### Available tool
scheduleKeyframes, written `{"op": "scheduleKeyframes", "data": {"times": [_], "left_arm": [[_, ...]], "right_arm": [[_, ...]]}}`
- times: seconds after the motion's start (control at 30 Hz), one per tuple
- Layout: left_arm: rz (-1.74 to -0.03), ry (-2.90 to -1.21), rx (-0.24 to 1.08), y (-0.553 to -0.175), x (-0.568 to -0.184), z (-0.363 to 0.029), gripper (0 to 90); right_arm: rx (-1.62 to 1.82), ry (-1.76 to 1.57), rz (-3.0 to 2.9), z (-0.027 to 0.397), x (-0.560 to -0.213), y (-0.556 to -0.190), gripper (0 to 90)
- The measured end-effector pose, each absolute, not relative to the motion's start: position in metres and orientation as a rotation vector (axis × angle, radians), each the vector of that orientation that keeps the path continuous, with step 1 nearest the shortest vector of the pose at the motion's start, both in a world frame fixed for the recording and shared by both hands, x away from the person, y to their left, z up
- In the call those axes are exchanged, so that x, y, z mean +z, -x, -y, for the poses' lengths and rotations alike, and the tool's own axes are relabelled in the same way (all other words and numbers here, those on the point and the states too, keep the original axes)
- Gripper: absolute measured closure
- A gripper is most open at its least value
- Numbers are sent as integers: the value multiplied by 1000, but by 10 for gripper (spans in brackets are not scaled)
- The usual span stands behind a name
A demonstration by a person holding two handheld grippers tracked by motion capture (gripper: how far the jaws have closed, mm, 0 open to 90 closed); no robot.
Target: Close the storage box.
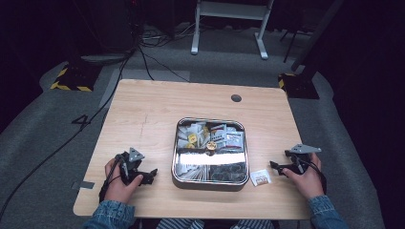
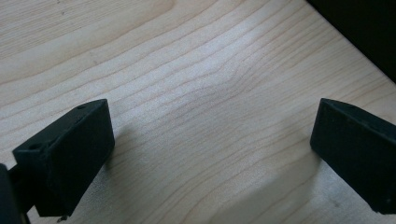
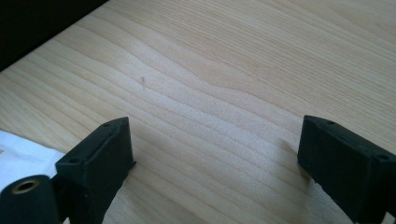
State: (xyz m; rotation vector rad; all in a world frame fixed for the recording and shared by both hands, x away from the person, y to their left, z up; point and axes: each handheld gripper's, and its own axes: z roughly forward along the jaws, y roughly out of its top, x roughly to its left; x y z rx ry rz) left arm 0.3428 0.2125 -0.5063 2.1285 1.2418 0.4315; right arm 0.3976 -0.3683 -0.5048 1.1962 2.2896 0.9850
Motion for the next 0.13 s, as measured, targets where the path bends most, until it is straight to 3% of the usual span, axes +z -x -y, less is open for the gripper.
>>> {"op": "scheduleKeyframes", "data": {"times": [0.13], "left_arm": [[-1243, -2127, 432, -343, -506, -212, 1]], "right_arm": [[985, -1196, -2290, 368, -505, -398, 104]]}}
